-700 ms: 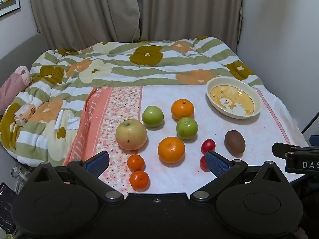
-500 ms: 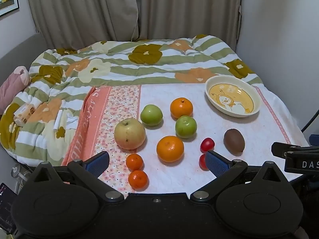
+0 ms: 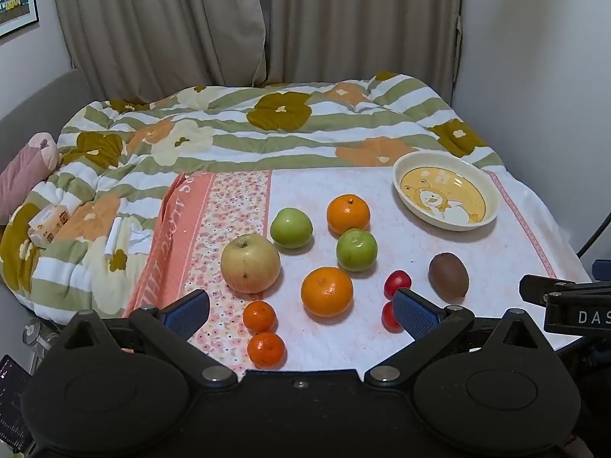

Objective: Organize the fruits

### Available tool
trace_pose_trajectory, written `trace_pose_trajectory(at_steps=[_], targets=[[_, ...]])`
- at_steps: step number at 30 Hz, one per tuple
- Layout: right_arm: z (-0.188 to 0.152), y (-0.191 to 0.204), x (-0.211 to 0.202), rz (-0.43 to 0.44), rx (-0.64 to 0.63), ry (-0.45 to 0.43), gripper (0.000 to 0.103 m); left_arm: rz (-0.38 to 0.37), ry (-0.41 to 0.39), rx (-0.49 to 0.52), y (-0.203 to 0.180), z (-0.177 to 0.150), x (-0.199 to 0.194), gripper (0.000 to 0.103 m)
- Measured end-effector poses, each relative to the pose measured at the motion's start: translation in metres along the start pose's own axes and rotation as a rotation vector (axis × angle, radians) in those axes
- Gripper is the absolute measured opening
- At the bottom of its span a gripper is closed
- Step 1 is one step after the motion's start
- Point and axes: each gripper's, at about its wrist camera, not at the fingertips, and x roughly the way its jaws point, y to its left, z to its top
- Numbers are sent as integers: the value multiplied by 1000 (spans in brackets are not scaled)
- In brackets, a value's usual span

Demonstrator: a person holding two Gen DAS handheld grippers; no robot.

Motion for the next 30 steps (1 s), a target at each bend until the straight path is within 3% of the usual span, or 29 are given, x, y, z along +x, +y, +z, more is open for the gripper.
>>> trace_pose_trajectory(at_steps=[30], targets=[[-2, -7, -12, 0, 14, -12, 103, -1, -18, 6, -4, -2, -11, 103]])
